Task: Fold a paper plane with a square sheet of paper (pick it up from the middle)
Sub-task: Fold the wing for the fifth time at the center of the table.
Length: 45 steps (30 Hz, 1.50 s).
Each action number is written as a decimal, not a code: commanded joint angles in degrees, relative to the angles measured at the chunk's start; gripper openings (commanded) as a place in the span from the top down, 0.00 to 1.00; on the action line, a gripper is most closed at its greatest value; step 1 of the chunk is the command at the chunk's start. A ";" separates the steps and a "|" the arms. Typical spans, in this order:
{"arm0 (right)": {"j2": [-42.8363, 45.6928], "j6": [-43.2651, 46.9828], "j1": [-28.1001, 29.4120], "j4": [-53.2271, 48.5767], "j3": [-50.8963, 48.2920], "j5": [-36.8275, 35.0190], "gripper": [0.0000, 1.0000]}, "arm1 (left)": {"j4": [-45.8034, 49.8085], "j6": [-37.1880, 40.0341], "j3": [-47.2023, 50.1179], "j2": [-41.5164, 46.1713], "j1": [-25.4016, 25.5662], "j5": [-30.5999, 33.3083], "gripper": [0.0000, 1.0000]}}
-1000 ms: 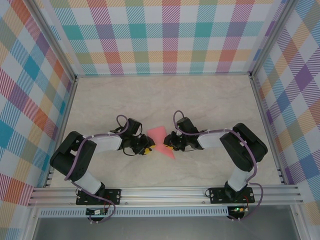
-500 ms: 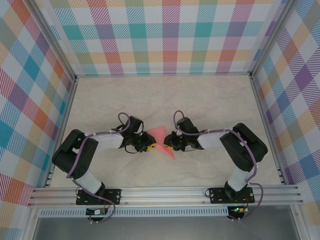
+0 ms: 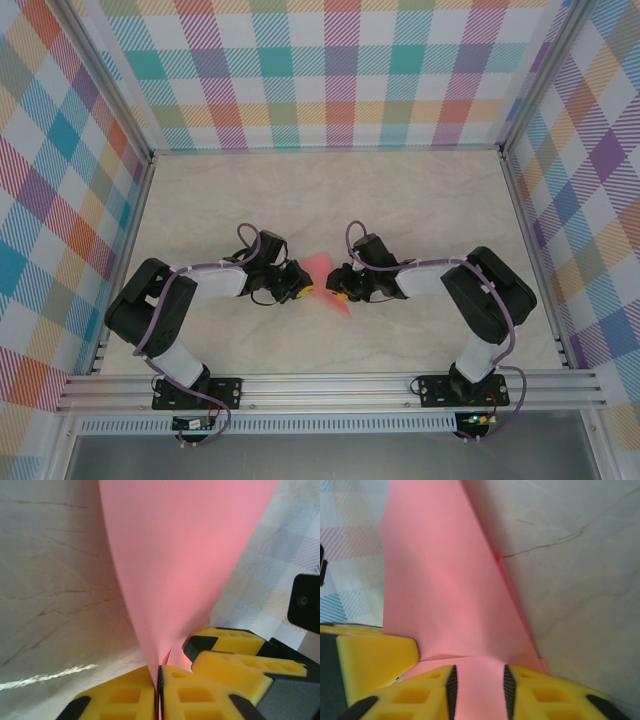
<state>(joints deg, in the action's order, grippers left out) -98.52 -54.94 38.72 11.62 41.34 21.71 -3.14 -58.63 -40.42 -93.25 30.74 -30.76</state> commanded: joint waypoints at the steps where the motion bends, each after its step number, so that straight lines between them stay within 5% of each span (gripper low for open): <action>1: 2.45 6.64 -0.05 -3.47 0.23 -0.62 0.58 | -0.46 0.54 -0.61 1.03 0.72 -1.52 0.94; 8: 8.75 23.28 2.61 -10.41 3.24 -7.22 0.35 | 4.60 0.23 -3.54 1.40 1.34 -1.09 0.97; 21: 17.27 54.90 14.25 4.09 -8.39 -29.30 0.32 | 11.16 -0.06 -7.45 2.75 1.60 0.60 0.97; 31: 8.04 63.87 21.78 11.33 -5.95 -44.69 0.40 | 12.53 -0.30 -8.20 3.08 1.95 1.08 0.97; 45: 2.79 62.79 24.74 14.46 -5.47 -54.56 0.70 | 13.75 -0.54 -8.89 3.03 1.96 1.50 0.97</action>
<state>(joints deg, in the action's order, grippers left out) -95.22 8.19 63.07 23.33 35.46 -30.39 8.75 -58.96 -47.88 -91.64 32.21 -29.56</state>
